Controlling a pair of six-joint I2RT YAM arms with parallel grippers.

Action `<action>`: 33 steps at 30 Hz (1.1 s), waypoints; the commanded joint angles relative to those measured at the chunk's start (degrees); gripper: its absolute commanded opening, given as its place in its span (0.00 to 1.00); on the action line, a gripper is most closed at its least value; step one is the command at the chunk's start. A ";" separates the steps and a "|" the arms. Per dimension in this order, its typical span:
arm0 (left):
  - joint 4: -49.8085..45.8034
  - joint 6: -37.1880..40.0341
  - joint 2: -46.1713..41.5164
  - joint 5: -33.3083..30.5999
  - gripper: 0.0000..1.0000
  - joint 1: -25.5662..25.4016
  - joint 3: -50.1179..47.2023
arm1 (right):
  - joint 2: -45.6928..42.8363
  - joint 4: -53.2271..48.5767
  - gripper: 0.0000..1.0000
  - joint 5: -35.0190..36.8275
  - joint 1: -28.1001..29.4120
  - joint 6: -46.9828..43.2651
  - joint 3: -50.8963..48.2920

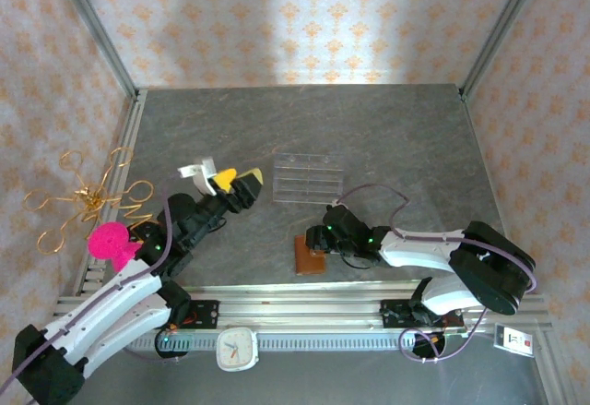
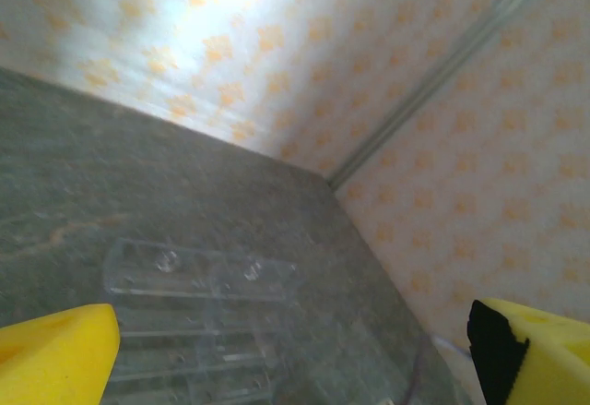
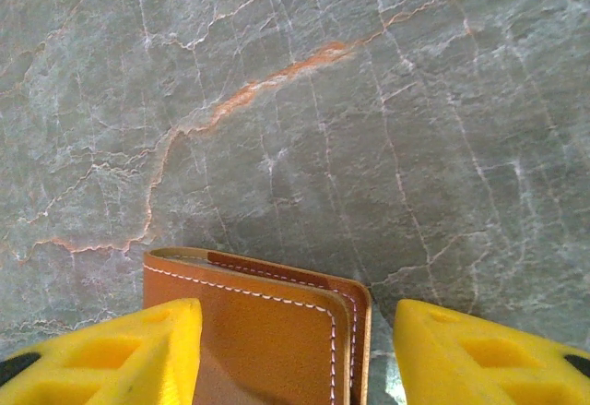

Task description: Take the credit cards out of the card holder

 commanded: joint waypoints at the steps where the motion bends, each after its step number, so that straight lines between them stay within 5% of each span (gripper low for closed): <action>1: -0.93 2.66 1.09 -6.08 0.95 -6.26 -1.98 | 0.43 -0.98 0.57 3.16 0.09 -0.18 0.57; 6: 0.88 2.37 5.65 -11.22 0.93 -15.58 -3.76 | 1.23 -0.54 0.55 2.00 0.11 -0.20 0.14; 14: 4.64 -2.07 12.19 -8.08 0.78 -17.46 -6.97 | 2.59 1.29 0.49 -1.11 0.11 0.69 -1.10; 23: 10.76 -4.37 20.06 -2.07 0.75 -19.02 -8.62 | 2.05 5.59 0.00 -1.67 0.11 -2.72 -2.93; 33: 20.34 -3.23 21.74 4.73 0.83 -19.02 -9.91 | -18.86 3.04 0.00 -3.35 -4.62 -11.69 -3.18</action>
